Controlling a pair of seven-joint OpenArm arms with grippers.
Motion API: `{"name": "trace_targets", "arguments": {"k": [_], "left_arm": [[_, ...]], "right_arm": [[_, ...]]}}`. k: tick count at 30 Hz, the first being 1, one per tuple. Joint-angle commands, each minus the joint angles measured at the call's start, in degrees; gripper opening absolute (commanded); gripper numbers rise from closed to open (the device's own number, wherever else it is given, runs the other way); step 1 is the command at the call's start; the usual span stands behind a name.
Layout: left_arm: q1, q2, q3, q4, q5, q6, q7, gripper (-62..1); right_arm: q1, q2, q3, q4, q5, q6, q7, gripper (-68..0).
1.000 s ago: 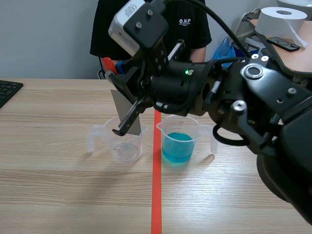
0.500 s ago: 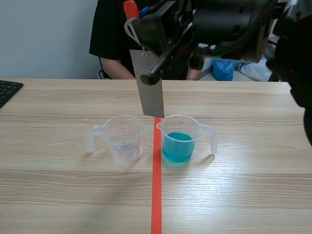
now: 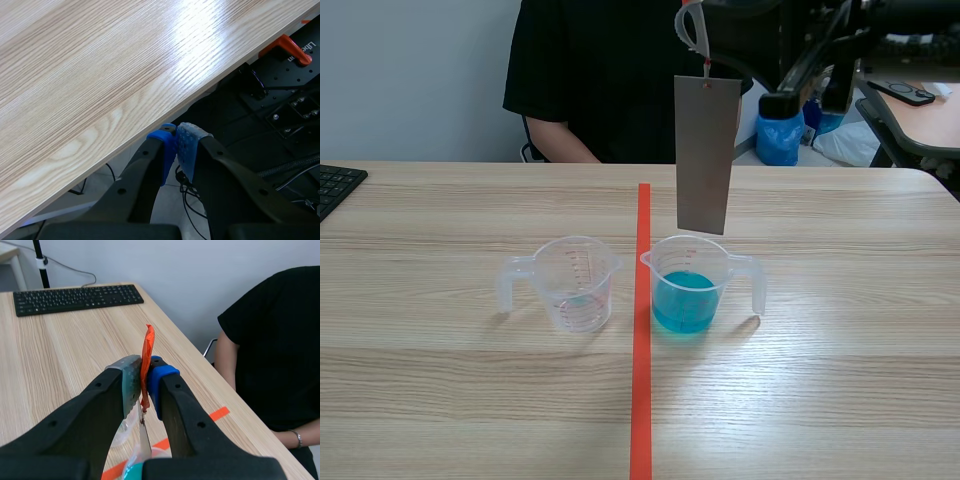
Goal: Do the redox reaction experiment.
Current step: 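Move the plate over the blue solution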
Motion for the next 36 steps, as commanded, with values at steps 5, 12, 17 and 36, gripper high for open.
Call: {"name": "trace_targets", "arguments": {"k": [5,12,17,36], "left_arm": [[0.0,0.26,-0.09,0.92,-0.2,-0.17,-0.92,-57.0],[0.0,0.26,-0.09,0.92,-0.2,-0.17,-0.96,-57.0],[0.0,0.26,-0.09,0.92,-0.2,-0.17,-0.92,-57.0],[0.0,0.26,-0.09,0.92,-0.2,-0.17,-0.98,-57.0]], "right_arm": [[3.39,1.33,0.37,-2.49,2.03,-0.13,1.29,-66.0],[5.9,1.38,0.37,-7.41,4.15,0.31,1.33,-66.0],[6.4,1.38,0.37,-9.9,5.68,2.4,1.95,-66.0],[6.38,1.36,0.26,-11.93,6.95,2.4,3.28,-66.0]]}}
